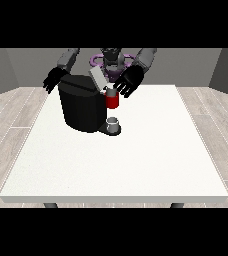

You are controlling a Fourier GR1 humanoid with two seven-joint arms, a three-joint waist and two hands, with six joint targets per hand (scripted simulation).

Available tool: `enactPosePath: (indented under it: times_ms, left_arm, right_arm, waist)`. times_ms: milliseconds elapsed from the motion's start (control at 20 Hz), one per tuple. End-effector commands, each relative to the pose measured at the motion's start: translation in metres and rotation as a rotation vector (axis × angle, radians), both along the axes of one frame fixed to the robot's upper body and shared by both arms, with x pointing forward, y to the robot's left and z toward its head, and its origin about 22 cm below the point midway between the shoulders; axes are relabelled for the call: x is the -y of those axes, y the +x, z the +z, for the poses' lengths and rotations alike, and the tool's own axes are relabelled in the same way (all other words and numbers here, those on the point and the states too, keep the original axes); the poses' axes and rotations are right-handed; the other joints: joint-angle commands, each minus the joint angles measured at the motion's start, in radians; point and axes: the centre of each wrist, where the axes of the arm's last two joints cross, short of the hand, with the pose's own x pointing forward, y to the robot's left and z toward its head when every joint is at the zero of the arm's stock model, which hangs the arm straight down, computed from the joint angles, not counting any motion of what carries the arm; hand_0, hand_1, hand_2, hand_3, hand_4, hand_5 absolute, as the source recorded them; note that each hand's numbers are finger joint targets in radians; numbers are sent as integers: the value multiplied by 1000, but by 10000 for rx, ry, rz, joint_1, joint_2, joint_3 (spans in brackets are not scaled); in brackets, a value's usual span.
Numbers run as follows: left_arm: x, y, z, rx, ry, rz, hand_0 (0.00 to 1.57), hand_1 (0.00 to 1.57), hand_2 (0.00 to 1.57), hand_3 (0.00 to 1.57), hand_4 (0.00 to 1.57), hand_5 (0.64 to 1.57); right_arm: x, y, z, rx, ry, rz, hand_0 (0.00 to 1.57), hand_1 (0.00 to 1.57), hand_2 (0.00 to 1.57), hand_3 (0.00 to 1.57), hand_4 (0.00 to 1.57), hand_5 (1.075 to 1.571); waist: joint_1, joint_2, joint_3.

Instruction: Insert the coffee pod into the coffee machine and close the lid

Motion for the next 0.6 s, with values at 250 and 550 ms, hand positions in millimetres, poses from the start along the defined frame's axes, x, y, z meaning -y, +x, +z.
enactPosePath:
  times_ms: [250,550]
  left_arm:
    - [-11,0,23,172,524,166,1105,1105,1151,980,413,1571]
    - [-3,1,1,24,523,293,1050,1050,1119,962,364,1571]
  right_arm:
    - [-6,0,0,42,-54,282,0,0,0,0,401,1571]
    - [-4,0,6,-26,98,129,0,0,0,0,477,1571]
  waist:
    - [-131,208,-16]
    - [-192,-39,-17]
